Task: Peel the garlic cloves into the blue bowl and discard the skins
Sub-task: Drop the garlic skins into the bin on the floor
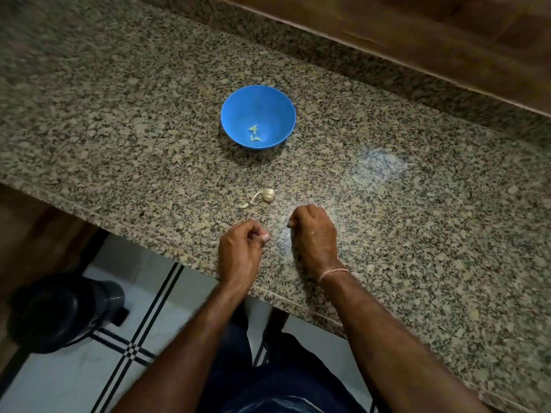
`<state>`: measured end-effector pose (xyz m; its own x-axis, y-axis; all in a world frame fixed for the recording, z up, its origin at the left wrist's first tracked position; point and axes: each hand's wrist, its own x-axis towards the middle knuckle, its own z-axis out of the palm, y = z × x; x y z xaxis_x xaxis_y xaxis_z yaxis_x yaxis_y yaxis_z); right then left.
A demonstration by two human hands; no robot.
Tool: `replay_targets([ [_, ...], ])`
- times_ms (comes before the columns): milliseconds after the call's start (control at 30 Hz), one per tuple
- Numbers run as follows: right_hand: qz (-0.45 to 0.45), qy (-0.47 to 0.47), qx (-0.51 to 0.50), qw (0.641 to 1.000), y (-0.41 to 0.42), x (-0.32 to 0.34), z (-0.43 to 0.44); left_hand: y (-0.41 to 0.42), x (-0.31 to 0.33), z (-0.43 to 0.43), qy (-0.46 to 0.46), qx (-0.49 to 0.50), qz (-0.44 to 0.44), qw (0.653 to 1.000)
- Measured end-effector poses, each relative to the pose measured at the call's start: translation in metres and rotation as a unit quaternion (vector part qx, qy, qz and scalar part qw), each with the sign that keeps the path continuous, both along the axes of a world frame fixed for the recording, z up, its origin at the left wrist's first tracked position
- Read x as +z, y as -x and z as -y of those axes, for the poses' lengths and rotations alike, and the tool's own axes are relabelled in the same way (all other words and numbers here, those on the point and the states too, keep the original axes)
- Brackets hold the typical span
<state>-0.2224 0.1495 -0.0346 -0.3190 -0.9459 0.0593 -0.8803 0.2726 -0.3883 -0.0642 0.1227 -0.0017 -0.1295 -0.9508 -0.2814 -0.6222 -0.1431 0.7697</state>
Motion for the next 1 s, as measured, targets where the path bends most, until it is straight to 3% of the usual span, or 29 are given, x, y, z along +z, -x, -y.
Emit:
replay_targets([
  [100, 0.027, -0.044, -0.001, 0.999, -0.009, 0.004, -0.01, -0.011, 0.003, -0.003, -0.008, 0.024, -0.017, 1.0],
  [167, 0.191, -0.047, -0.063, 0.978, -0.026, 0.017, -0.013, -0.023, 0.005, -0.005, -0.008, 0.037, -0.026, 0.999],
  [267, 0.451, -0.076, -0.168, 0.873, -0.066, 0.037, -0.007, -0.05, 0.008, -0.006, 0.004, 0.058, -0.042, 0.997],
  [400, 0.613, -0.114, -0.17, 0.764, -0.137, 0.056, 0.009, -0.113, 0.011, -0.007, 0.011, 0.118, -0.053, 0.992],
  [467, 0.631, -0.146, -0.145, 0.748, -0.18, 0.055, 0.018, -0.157, 0.01, -0.01, 0.017, 0.158, -0.046, 0.986],
  [867, 0.6, -0.282, -0.036, 0.747, -0.526, 0.023, 0.026, -0.51, -0.021, -0.075, 0.03, 0.403, -0.047, 0.914],
  [1000, 0.578, -0.331, -0.01, 0.746, -0.601, 0.003, 0.034, -0.587, -0.031, -0.088, 0.025, 0.432, -0.025, 0.901],
])
